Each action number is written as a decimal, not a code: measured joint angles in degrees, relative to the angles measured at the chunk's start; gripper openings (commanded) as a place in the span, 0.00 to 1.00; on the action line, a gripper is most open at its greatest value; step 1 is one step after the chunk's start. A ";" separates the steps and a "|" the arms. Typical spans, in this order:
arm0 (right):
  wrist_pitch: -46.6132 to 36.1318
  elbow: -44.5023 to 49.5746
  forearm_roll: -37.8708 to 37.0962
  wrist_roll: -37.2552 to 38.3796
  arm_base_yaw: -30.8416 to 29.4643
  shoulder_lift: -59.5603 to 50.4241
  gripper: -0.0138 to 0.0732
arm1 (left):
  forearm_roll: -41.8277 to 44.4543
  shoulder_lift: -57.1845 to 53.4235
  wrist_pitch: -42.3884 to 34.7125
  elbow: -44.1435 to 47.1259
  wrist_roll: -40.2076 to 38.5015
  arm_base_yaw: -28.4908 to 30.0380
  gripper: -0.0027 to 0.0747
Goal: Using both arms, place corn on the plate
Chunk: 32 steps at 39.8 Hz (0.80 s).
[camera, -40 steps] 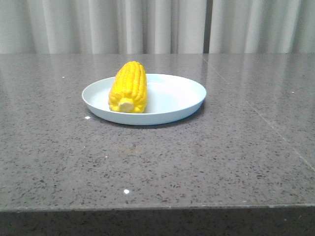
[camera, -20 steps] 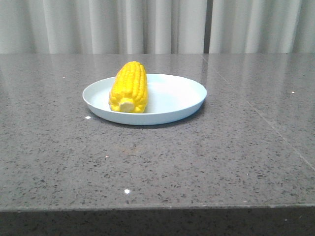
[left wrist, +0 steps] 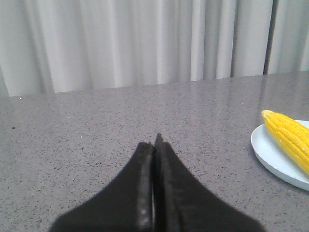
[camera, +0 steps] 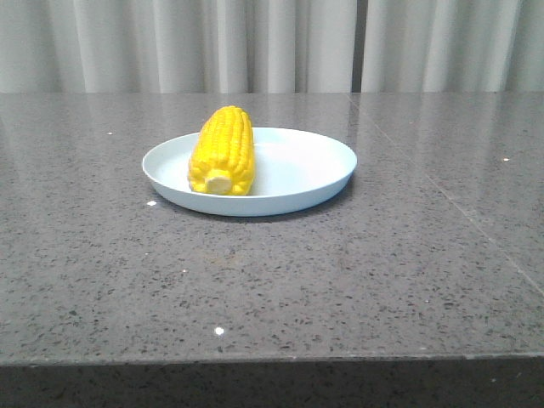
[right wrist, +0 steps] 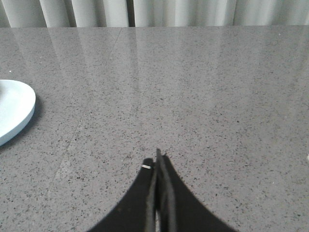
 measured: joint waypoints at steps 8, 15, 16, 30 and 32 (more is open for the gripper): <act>0.00 0.00 0.00 0.00 0.00 0.00 0.09 | 0.00 0.00 0.00 0.00 0.00 0.00 0.01; 0.00 0.00 0.00 0.00 0.00 0.00 0.09 | -0.38 -1.54 -0.37 0.34 0.00 1.05 0.01; 0.00 0.00 0.00 0.00 0.00 0.00 0.09 | -0.58 -2.13 -0.82 0.61 0.00 1.59 0.01; -0.13 0.00 0.00 0.00 0.00 0.00 0.09 | -6.65 -5.24 -11.72 15.86 0.00 10.68 0.01; -0.13 0.00 0.00 0.00 0.00 0.00 0.09 | -7.09 -5.24 -12.96 18.05 0.00 11.16 0.01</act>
